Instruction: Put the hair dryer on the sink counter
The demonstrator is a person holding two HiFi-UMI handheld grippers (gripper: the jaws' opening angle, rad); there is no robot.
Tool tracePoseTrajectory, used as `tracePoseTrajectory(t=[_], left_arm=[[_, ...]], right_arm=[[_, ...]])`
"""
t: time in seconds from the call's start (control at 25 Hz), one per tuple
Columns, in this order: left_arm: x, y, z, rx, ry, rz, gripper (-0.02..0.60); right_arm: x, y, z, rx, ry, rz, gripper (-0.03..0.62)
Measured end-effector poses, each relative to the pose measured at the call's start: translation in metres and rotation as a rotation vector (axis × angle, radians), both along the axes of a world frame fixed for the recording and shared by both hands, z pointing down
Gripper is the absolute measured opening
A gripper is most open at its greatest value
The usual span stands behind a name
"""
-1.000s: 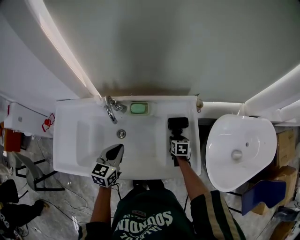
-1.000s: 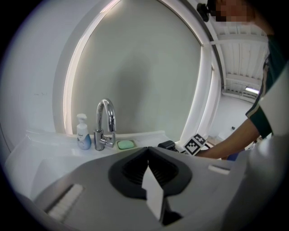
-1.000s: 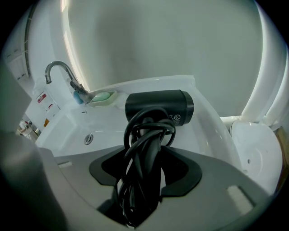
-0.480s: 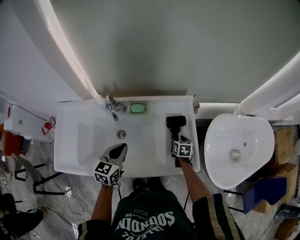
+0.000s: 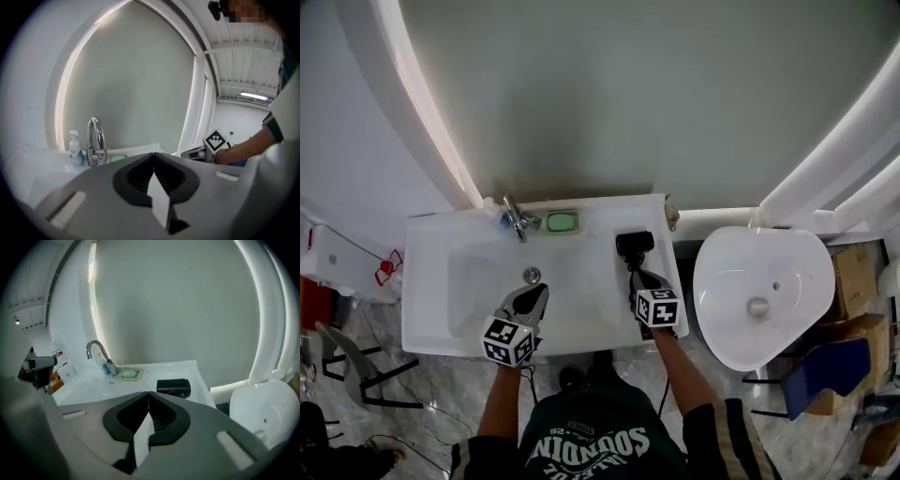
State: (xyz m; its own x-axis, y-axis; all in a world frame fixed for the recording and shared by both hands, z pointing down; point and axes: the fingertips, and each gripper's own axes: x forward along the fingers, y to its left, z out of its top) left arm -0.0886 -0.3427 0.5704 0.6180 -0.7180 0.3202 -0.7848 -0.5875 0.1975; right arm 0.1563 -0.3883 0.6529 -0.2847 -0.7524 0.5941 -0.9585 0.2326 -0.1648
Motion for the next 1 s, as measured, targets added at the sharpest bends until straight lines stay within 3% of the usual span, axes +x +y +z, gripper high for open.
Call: tracePoseTrajectory(t=[0.28,0.56,0.72,1.0], left_arm=[[0.006,0.001,-0.017,0.055,0.009,0.025,0.052],[0.008,0.001,-0.03,0.087,0.019,0.033,0.052],[0.007,0.0,-0.033,0.094,0.022,0.034,0.052],[0.009,-0.001,-0.028,0.078,0.025,0.038,0.052]], right_arm=[[-0.027,0.01,-0.093,0.253,-0.065,-0.055,0.005],[-0.043,0.022,-0.16,0.405,-0.103,-0.085,0.005],[-0.047,0.027,-0.174,0.45,-0.098,-0.094,0.005],[-0.046,0.031,-0.169,0.443,-0.097,-0.099,0.005]])
